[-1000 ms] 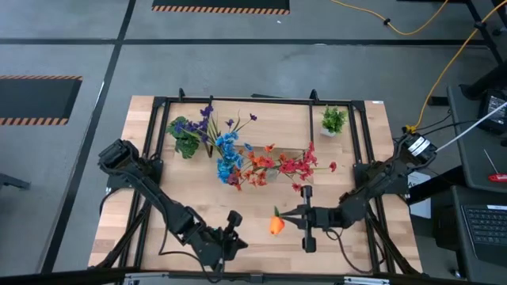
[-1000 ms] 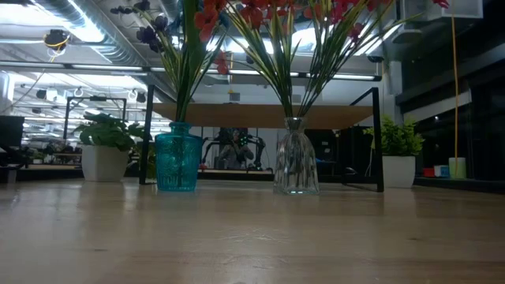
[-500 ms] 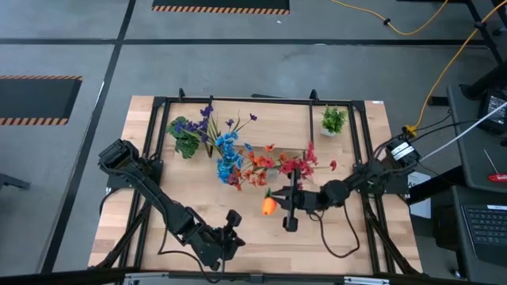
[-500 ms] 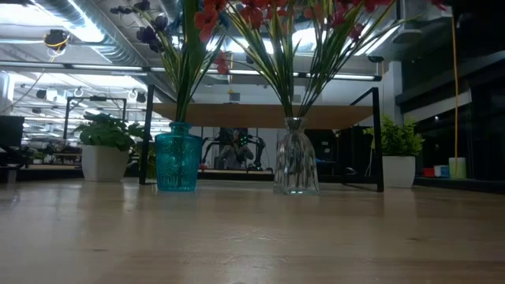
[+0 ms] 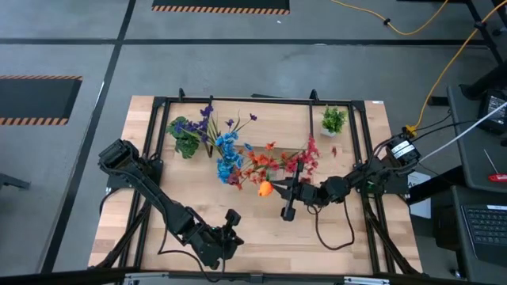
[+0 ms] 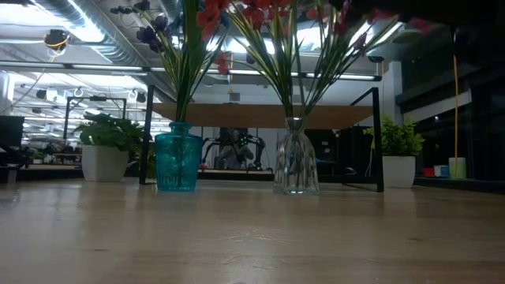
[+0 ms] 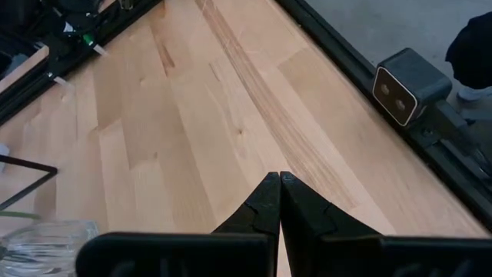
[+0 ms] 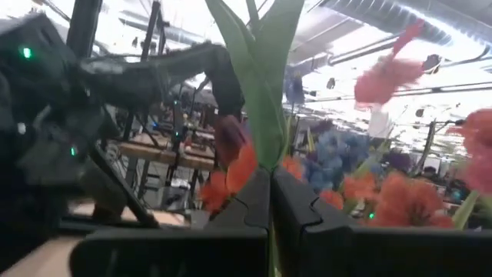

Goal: Pick and place flowers into a vace then onto a shelf
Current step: Put the red orange flower into the transparent vase

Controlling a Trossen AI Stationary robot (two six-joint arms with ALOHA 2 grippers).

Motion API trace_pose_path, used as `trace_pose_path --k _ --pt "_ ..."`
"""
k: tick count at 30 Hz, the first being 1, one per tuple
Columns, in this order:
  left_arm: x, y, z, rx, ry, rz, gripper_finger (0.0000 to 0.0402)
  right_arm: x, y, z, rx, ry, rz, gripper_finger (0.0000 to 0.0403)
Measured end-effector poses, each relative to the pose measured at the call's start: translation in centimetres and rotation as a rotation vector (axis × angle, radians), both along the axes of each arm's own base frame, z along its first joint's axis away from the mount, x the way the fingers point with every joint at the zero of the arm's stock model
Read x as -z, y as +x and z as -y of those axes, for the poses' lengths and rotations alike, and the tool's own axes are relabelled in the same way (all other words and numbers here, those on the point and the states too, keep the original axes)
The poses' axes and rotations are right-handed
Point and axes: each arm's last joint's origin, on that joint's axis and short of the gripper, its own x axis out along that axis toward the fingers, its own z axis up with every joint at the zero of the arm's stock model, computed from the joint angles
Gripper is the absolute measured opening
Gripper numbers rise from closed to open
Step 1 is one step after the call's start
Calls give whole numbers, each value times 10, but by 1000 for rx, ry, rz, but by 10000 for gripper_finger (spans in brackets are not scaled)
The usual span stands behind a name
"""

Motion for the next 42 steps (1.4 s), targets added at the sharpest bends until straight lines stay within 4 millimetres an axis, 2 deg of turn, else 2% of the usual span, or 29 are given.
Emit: trace_pose_path --k 21,35,42 --pt "0 0 0 1 2 0 3 -12 2 8 45 -35 33 0" --pt "0 0 0 -2 -1 -1 3 -16 9 36 141 3 46 0" --pt "0 0 0 -4 -4 -1 3 -13 9 40 146 -3 38 0"
